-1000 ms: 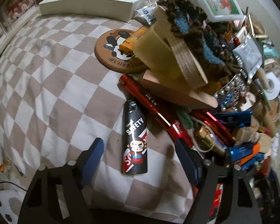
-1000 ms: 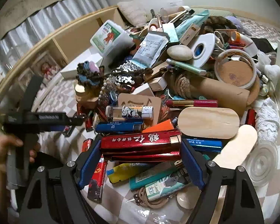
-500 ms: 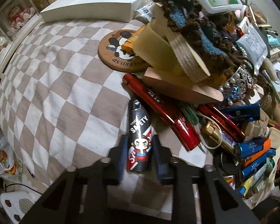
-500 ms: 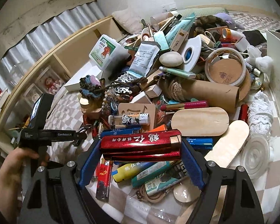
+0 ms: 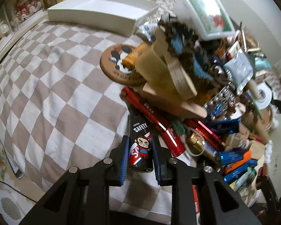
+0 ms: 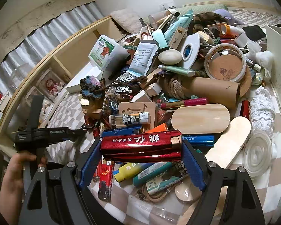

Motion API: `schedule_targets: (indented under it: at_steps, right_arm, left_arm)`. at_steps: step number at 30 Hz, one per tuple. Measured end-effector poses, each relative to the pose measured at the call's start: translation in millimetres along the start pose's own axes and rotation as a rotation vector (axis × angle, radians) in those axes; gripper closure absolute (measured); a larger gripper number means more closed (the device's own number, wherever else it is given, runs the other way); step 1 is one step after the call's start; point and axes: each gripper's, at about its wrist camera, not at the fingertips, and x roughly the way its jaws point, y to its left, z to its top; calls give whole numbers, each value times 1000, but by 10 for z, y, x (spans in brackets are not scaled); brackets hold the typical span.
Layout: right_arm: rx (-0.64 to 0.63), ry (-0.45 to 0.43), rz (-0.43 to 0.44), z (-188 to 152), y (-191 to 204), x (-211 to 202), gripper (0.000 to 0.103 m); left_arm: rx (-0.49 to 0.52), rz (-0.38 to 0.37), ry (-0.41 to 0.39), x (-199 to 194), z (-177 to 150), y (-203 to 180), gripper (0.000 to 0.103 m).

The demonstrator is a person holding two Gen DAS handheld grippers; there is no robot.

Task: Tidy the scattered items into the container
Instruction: 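Grasp the black SAFETY spray can with the left tool and lift it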

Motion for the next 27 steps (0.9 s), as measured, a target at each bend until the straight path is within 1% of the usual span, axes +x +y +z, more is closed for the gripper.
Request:
schedule_targets:
  at_steps: [3,5,6,10,17,22,27]
  right_arm:
    - [0,7,-2,-12,-6,14,20]
    - [-1,10,0,-19,3,18,20]
    - [-4,11,-1,-23,9,21,20]
    - [-9,22,-11,-40,20,49,20]
    - [-11,35,-27,-50,25,90,20]
    - [-10,40,-26,-60,31,95,20]
    - [-10,33,-14,-55,52,76,20]
  left_arm:
    - [-7,-37,-30,-49,-7,33,83]
    - [-7,-60,-45,-56,-4,31,89]
    - [-7,-70,-50,-39,5,14,90]
    - [-9,-100,-65,-54,-88,-67,90]
    - [-24,-153,-78,-119,-126,-59,91]
    - [-33,-199,-100,-159,-128,-37,91]
    - [-23,-248,-114,-189,-136,-61,91]
